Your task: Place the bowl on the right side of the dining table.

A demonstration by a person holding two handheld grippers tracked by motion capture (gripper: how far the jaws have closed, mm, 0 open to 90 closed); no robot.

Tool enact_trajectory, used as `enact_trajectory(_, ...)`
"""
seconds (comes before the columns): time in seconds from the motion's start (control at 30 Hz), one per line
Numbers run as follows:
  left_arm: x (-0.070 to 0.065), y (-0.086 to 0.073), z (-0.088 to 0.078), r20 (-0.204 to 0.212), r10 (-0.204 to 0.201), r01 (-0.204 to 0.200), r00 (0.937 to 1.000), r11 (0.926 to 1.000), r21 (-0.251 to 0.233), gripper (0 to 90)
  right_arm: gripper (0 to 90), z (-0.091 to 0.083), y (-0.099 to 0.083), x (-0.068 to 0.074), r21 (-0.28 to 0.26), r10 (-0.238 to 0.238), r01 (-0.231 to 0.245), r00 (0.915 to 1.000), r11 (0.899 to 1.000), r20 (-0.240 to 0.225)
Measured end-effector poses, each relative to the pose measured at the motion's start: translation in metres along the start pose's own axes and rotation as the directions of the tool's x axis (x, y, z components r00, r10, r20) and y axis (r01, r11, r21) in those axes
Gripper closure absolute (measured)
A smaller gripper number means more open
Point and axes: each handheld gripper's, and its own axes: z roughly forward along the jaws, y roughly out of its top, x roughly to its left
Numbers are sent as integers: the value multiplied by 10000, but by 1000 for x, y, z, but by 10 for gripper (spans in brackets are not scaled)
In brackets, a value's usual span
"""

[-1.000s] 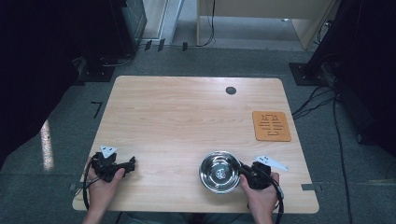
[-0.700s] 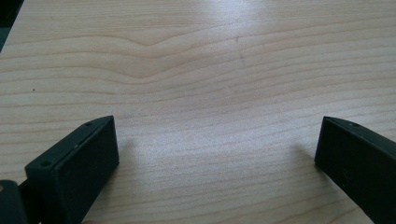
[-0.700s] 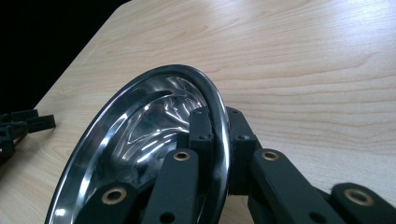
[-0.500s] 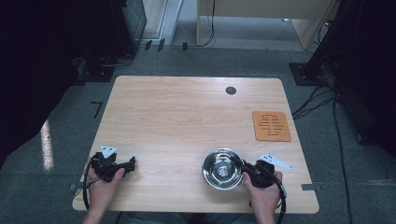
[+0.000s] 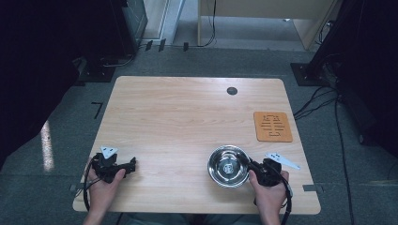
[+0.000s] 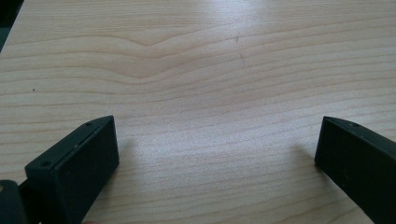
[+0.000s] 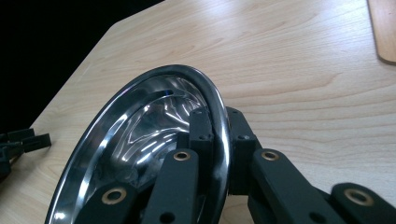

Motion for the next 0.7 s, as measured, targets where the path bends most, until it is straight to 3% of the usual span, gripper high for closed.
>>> enact_trajectory(0.7, 0, 0, 0, 0, 1, -1, 10000, 10000, 1, 0, 849, -2, 11, -15, -314, 368, -360, 9989, 9989, 275)
